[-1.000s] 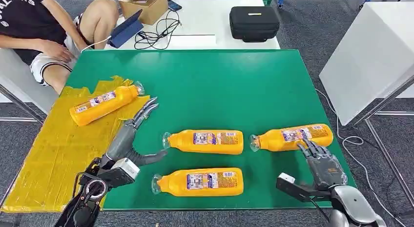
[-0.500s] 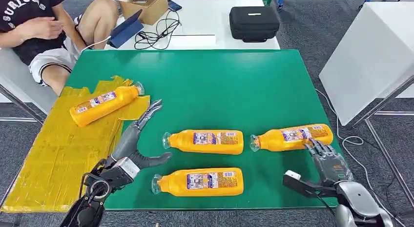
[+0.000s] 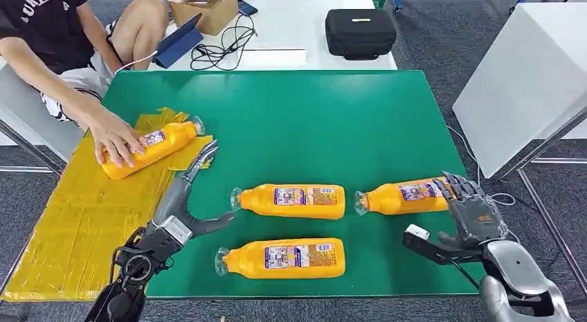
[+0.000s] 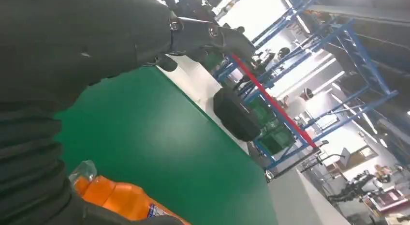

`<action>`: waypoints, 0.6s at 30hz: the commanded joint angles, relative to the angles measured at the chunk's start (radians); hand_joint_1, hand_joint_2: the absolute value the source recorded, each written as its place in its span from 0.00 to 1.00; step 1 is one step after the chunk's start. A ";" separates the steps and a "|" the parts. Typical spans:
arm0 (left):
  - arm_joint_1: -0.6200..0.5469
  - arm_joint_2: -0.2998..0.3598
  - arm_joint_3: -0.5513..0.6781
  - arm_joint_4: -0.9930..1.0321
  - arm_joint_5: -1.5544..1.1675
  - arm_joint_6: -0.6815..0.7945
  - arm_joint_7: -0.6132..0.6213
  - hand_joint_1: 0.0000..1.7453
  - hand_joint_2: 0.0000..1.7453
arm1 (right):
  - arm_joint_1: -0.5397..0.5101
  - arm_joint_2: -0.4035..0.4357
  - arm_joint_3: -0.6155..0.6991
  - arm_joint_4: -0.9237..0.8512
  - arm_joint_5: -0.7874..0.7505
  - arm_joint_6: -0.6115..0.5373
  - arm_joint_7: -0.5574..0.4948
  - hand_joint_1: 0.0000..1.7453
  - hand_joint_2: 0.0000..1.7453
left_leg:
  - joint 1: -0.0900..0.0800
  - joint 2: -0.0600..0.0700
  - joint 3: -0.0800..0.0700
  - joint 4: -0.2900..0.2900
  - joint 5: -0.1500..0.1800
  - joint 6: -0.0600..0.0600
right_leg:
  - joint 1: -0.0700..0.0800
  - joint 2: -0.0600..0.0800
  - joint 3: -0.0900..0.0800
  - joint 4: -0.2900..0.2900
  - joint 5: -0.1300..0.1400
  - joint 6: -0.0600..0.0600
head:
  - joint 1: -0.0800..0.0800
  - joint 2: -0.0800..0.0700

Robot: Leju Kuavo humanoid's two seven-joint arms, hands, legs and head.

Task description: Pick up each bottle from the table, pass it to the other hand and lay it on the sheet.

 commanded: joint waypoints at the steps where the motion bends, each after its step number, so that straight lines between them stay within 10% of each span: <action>1: -0.043 -0.024 0.040 0.097 0.005 -0.011 -0.006 0.00 1.00 | -0.047 -0.035 -0.023 0.044 -0.009 0.068 -0.011 0.00 1.00 | -0.001 -0.001 0.004 0.000 -0.001 0.000 | -0.001 -0.002 0.004 -0.001 -0.001 0.002 | 0.000 0.000; 12: -0.041 -0.005 0.036 0.123 0.044 -0.008 -0.025 0.00 1.00 | -0.415 -0.170 0.168 0.555 -0.159 0.124 -0.076 0.00 1.00 | -0.001 0.002 0.003 0.000 0.000 0.001 | 0.000 0.001 0.003 -0.001 0.001 0.001 | 0.001 0.000; 18: -0.017 0.006 0.047 0.113 0.056 0.003 -0.030 0.00 1.00 | -0.649 -0.112 0.292 0.820 -0.185 0.115 -0.119 0.00 1.00 | -0.001 0.007 0.004 -0.001 0.000 0.001 | -0.001 0.006 0.003 0.000 0.002 0.001 | 0.000 0.000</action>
